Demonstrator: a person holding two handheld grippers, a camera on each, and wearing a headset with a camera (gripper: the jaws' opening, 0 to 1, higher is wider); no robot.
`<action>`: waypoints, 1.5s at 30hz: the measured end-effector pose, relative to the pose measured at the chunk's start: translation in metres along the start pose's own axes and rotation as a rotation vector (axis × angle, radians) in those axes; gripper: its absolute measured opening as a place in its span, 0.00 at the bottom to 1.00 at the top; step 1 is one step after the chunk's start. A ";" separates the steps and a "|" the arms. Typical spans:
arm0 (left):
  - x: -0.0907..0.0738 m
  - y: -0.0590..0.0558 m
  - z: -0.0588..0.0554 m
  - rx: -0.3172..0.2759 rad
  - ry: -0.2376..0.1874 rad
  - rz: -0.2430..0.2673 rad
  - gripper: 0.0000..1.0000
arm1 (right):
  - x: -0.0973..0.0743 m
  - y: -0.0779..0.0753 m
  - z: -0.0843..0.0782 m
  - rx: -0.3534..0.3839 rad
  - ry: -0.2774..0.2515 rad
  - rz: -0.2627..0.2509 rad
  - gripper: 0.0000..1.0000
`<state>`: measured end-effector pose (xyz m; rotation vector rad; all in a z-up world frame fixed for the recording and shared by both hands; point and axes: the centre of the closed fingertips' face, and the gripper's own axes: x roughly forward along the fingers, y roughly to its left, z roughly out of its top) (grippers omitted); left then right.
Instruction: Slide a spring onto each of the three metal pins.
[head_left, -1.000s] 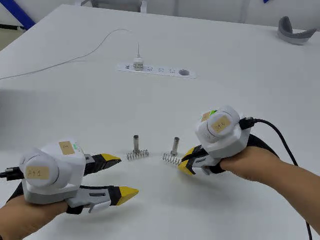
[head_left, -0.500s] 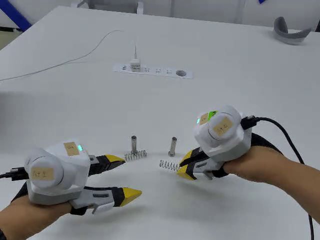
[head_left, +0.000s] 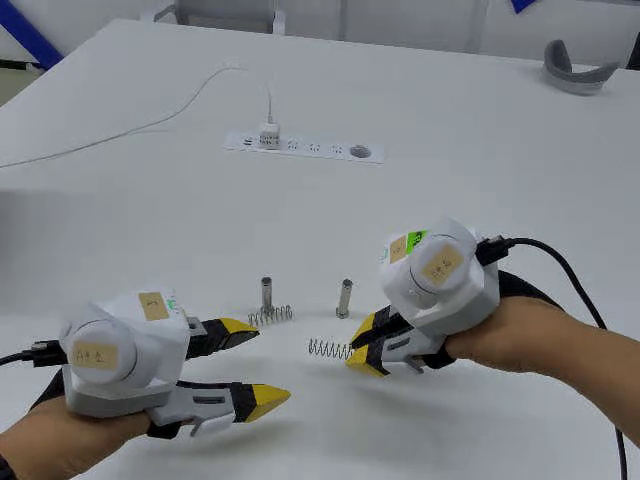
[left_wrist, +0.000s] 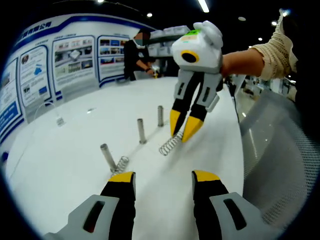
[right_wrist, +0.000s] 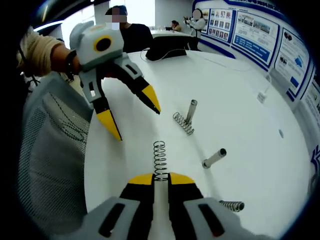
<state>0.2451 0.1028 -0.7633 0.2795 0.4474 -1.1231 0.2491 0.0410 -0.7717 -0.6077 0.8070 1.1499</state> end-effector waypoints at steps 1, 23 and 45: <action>0.000 -0.001 0.000 0.003 0.000 -0.003 0.45 | 0.000 0.002 0.001 -0.006 0.001 0.005 0.11; 0.011 -0.018 0.006 0.047 0.000 -0.061 0.36 | 0.004 0.024 0.011 -0.123 0.014 0.074 0.11; 0.018 -0.031 0.005 0.102 0.007 -0.110 0.17 | 0.005 0.034 0.012 -0.180 0.037 0.110 0.11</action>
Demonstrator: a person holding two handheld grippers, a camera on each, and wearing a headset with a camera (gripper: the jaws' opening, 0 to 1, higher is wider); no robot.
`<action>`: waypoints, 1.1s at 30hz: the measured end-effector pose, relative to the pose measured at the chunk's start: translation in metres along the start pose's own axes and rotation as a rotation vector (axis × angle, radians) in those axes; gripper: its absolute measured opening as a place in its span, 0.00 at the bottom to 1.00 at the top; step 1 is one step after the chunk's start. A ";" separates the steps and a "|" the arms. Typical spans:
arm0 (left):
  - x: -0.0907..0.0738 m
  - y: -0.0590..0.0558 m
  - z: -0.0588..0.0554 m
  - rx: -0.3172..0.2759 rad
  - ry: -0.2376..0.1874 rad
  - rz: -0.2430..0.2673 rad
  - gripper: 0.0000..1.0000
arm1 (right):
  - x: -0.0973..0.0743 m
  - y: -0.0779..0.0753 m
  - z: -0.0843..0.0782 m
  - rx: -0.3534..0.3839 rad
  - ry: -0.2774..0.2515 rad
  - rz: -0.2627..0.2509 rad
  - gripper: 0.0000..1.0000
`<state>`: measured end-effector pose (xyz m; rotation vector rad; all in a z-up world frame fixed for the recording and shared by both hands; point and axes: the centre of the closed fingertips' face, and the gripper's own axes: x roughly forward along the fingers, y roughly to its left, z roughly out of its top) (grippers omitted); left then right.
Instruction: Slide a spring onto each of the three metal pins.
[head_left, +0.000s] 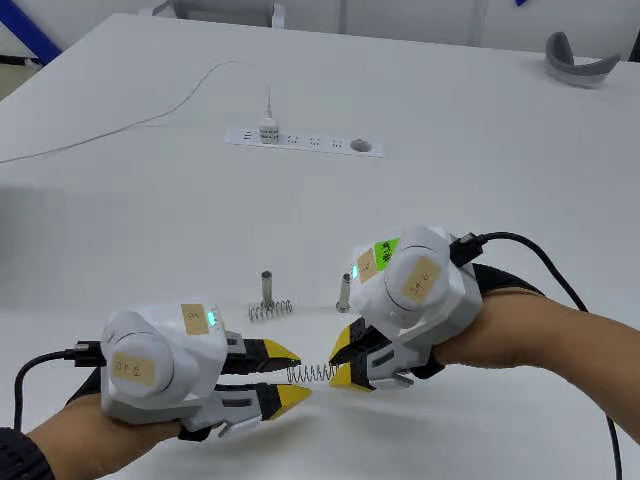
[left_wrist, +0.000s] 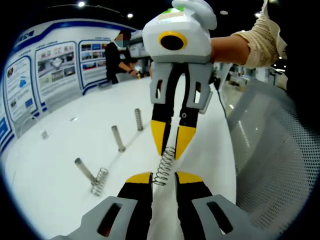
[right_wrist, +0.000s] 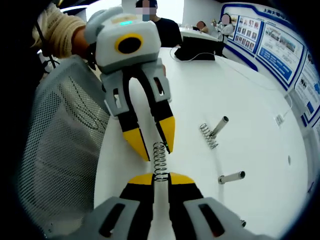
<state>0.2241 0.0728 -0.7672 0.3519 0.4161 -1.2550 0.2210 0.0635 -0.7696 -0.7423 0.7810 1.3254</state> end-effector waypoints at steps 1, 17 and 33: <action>0.000 0.000 0.000 0.000 0.000 0.000 0.16 | 0.000 0.001 0.000 0.000 -0.001 0.002 0.11; 0.000 -0.003 -0.004 0.017 0.023 -0.016 0.12 | -0.005 0.005 0.014 -0.020 -0.014 0.011 0.11; 0.001 -0.008 -0.002 0.036 0.027 -0.030 0.11 | -0.012 0.008 0.033 -0.037 -0.055 0.010 0.11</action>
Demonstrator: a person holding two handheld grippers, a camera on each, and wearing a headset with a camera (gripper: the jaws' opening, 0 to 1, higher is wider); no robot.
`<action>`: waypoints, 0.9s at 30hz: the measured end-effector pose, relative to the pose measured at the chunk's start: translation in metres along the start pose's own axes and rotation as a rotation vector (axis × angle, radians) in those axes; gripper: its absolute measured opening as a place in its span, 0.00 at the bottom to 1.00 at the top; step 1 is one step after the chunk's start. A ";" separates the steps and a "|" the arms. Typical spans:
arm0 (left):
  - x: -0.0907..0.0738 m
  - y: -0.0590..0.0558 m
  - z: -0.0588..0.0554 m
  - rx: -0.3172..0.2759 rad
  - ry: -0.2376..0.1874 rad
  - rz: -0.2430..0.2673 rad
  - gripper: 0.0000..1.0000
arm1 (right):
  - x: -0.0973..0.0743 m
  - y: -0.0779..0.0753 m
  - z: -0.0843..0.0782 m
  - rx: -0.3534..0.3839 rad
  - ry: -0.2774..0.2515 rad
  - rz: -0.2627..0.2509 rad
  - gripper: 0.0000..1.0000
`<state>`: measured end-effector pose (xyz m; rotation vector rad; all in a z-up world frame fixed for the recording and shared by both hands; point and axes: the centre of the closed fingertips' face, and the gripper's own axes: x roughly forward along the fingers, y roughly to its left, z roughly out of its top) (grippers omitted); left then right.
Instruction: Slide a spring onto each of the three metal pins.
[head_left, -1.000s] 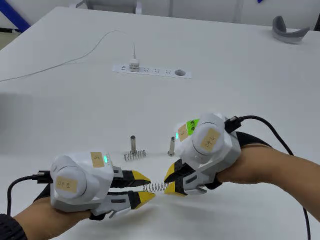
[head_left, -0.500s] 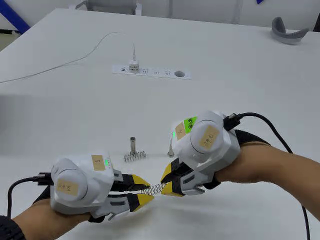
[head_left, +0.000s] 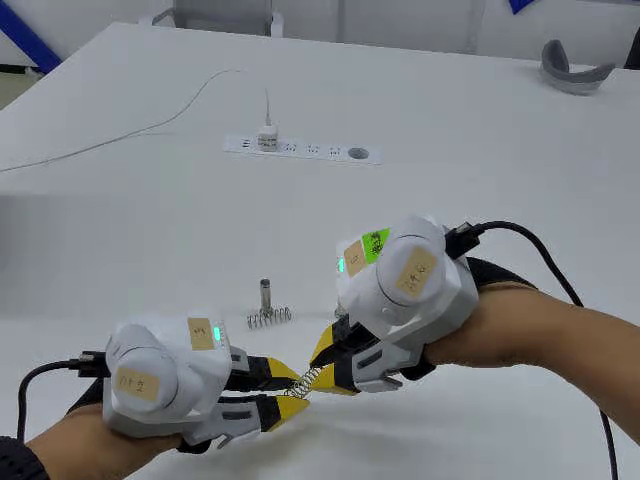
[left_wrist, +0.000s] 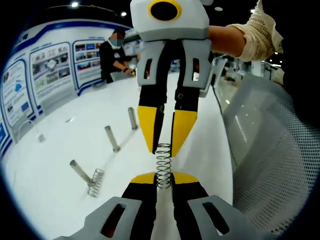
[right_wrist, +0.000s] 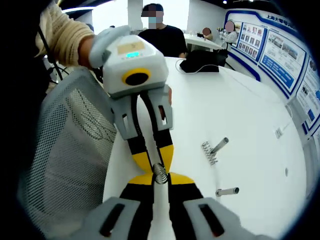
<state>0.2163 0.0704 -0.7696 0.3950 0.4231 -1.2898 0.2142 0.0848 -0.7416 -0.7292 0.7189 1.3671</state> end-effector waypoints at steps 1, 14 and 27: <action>0.000 0.000 0.000 0.000 -0.001 0.000 0.11 | 0.000 0.000 0.001 -0.001 -0.004 -0.001 0.11; -0.001 0.002 0.007 -0.007 -0.025 0.012 0.10 | -0.001 -0.001 0.016 0.000 -0.052 -0.020 0.12; -0.001 0.005 0.010 -0.009 -0.045 0.020 0.10 | 0.001 -0.003 0.014 0.028 -0.067 -0.022 0.14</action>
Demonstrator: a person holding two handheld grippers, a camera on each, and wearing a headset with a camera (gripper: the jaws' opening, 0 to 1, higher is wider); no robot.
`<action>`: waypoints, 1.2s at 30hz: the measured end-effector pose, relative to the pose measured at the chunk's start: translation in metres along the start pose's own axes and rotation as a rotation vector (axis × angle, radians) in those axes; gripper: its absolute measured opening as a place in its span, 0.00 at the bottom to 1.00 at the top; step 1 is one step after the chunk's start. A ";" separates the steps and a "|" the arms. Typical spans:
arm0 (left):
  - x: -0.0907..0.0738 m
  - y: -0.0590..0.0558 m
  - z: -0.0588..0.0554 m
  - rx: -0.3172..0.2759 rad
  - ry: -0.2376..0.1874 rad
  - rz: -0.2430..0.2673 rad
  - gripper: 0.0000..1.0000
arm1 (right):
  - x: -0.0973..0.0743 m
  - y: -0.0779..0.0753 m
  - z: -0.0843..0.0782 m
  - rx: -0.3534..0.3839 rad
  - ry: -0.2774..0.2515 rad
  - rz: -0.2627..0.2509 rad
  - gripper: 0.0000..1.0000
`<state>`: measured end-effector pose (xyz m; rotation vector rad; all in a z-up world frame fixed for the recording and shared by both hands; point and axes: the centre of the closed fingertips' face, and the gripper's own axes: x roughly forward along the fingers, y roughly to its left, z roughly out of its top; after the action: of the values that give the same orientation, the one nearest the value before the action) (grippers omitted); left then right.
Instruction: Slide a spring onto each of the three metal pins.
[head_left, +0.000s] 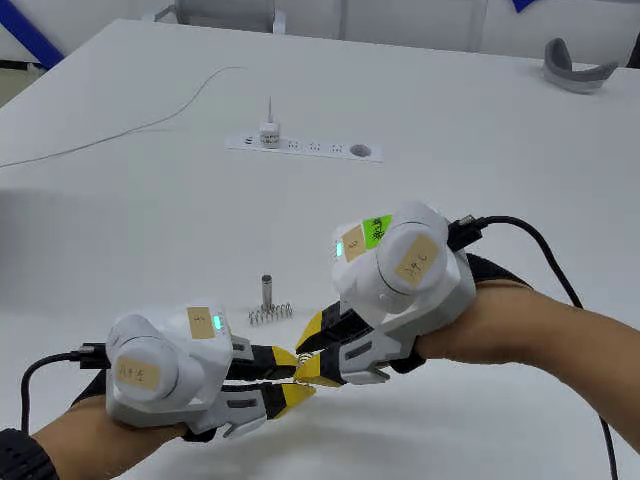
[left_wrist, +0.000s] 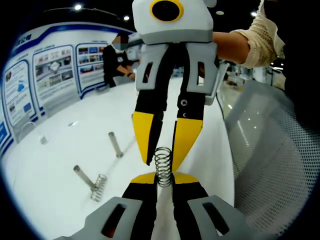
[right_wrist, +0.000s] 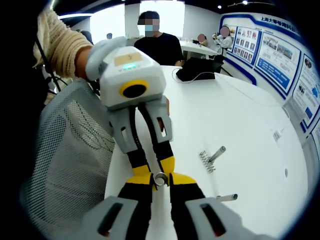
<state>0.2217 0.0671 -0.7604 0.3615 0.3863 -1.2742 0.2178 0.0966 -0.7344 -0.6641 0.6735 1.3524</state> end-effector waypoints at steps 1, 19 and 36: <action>0.000 0.000 0.000 -0.001 -0.001 0.001 0.10 | 0.000 0.000 -0.001 0.002 0.000 -0.001 0.14; 0.000 0.003 0.004 -0.010 -0.021 0.011 0.10 | -0.002 -0.003 0.001 0.023 -0.022 -0.016 0.12; -0.001 0.008 0.002 -0.021 -0.008 0.038 0.20 | -0.004 -0.006 -0.001 0.019 -0.012 -0.027 0.12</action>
<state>0.2297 0.0693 -0.7576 0.3443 0.3844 -1.2332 0.2231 0.0929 -0.7320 -0.6477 0.6649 1.3227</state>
